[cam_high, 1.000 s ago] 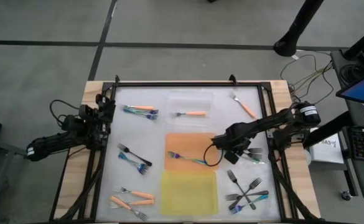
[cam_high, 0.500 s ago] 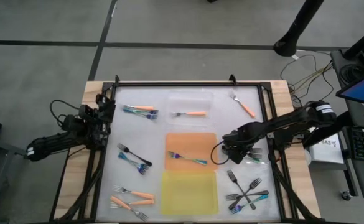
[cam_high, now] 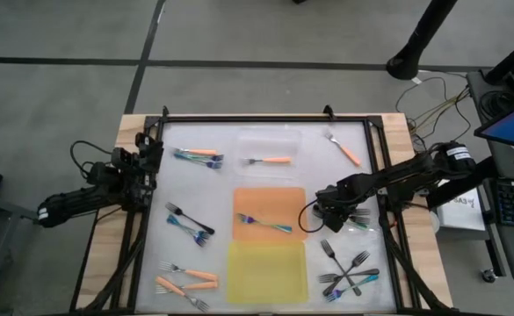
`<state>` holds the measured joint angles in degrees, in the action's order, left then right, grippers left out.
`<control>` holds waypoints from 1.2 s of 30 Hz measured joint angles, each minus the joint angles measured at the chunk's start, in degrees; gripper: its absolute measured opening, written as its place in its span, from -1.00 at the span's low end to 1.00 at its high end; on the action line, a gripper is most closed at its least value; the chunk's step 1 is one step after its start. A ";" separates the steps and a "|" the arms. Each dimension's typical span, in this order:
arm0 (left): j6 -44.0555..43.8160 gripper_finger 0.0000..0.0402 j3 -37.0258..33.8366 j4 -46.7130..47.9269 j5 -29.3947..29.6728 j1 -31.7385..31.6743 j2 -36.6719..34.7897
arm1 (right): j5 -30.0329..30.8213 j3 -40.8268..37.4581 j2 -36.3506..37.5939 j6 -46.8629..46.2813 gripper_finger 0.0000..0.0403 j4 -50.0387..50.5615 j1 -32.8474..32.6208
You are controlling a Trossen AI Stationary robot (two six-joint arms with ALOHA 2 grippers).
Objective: Sort silverware by color (type)
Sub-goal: Put the black fork into the yellow bin
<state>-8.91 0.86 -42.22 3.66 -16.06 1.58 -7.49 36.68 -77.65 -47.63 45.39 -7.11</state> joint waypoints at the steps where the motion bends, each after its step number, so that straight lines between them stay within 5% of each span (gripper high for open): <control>1: 0.00 -0.63 0.02 0.00 0.00 -0.02 0.00 | 0.00 -0.10 0.00 0.31 -0.66 -0.12 0.00; 12: 0.00 -0.63 0.02 0.15 -0.02 -0.02 0.00 | 1.05 0.01 1.59 0.13 -0.92 -0.45 -0.03; 24: 0.00 -0.63 0.02 0.16 -0.01 -0.01 0.00 | 3.61 2.45 5.54 1.46 -0.95 -1.49 -0.02; 31: 0.00 -0.63 0.02 0.26 0.00 -0.01 0.00 | 10.55 8.86 9.47 2.56 -0.95 -2.06 -1.22; 36: 0.00 -0.63 0.02 0.26 0.00 -0.02 0.00 | 16.23 13.69 10.03 4.82 -0.95 -12.09 -5.89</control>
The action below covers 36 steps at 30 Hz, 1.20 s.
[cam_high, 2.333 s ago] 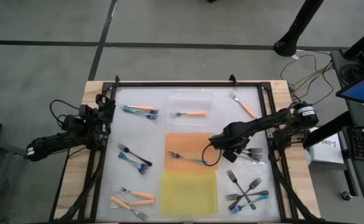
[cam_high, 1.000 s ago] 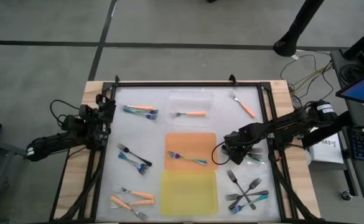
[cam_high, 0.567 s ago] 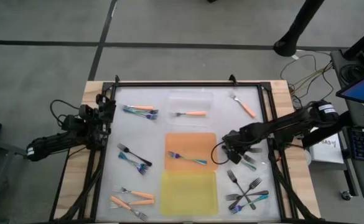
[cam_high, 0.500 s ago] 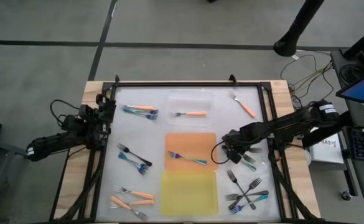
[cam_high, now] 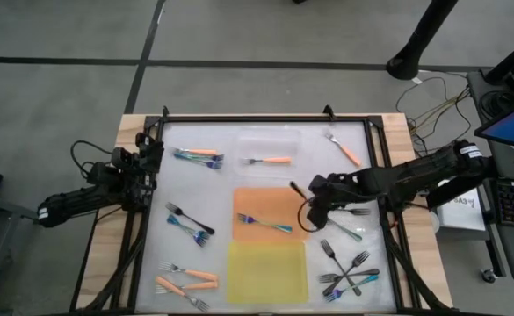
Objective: Sort silverware by color (type)
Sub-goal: Put the black fork into the yellow bin
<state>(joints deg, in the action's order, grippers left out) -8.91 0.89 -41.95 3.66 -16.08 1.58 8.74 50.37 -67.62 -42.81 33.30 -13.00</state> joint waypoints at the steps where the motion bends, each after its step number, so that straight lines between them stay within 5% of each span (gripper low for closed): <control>1: 0.00 -0.63 0.00 0.02 -0.02 0.02 0.00 | 1.01 0.67 -0.34 0.38 -0.95 -3.43 -1.43; 6: 0.00 -0.63 -0.01 0.04 -0.01 0.01 -0.01 | 1.84 3.16 -5.19 5.51 -0.95 -24.98 -8.96; 10: 0.00 -0.63 -0.02 0.04 -0.01 0.00 0.00 | 1.76 7.42 -12.00 9.03 -0.95 -31.91 -13.00; 22: 0.00 -0.63 -0.02 0.04 -0.02 0.01 0.00 | -5.46 26.54 -33.13 10.75 -0.94 -16.61 -14.70; 36: 0.00 -0.63 -0.02 0.06 0.00 0.01 -0.01 | -7.92 32.50 -33.59 9.99 -0.73 -6.82 -14.59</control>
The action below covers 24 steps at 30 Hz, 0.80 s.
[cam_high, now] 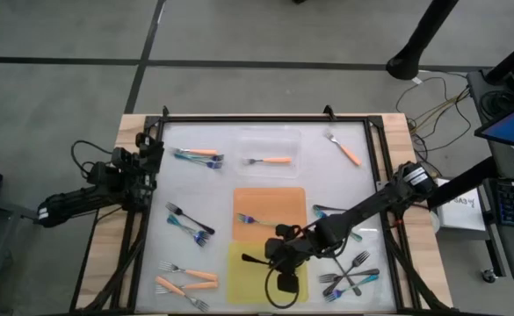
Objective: Sort silverware by color (type)
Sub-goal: Put the black fork into the yellow bin, then put the orange fork into the white bin
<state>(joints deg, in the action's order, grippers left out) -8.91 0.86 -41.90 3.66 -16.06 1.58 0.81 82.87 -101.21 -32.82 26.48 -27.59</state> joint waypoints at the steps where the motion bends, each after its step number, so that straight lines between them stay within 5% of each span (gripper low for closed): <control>1: 0.00 -0.63 0.01 0.03 -0.02 0.00 0.00 | -0.07 0.00 0.00 -0.13 -0.69 0.58 0.00; 11: 0.00 -0.63 0.02 0.00 -0.01 -0.01 0.00 | -0.30 -0.02 2.52 -2.49 -0.44 7.02 1.54; 24: 0.00 -0.63 0.00 0.03 0.00 0.01 -0.01 | 22.11 -2.67 18.18 -7.12 -0.46 43.71 15.13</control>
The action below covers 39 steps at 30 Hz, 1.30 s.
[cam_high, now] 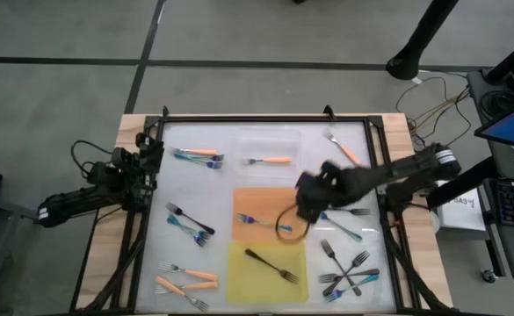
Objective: Sort silverware by color (type)
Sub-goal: Put the orange fork into the white bin
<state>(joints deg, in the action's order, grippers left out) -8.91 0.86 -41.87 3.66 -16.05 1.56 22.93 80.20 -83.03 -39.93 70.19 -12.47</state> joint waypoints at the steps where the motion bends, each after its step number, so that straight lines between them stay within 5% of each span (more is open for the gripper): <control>1: 0.00 -0.63 0.00 -0.04 0.00 -0.02 0.00 | 0.18 -1.26 1.52 0.10 -0.46 1.13 1.98; 9: 0.00 -0.63 0.00 -0.04 0.00 -0.02 0.00 | -2.19 -18.01 14.63 4.74 -0.48 0.21 21.46; 17: 0.00 -0.63 0.02 -0.04 0.00 -0.02 0.01 | -8.28 -31.71 20.35 14.61 -0.43 -12.24 41.26; 25: 0.00 -0.63 0.02 -0.02 0.00 -0.02 0.02 | -13.81 -34.30 13.39 24.53 -0.29 -20.91 55.08; 39: 0.00 -0.63 0.02 -0.02 -0.01 -0.02 0.01 | -13.96 -27.35 -4.47 34.41 -0.22 -24.70 63.16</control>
<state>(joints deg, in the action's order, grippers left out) -8.91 0.88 -41.89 3.66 -16.07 1.57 8.97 52.85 -87.50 -5.53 45.50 50.69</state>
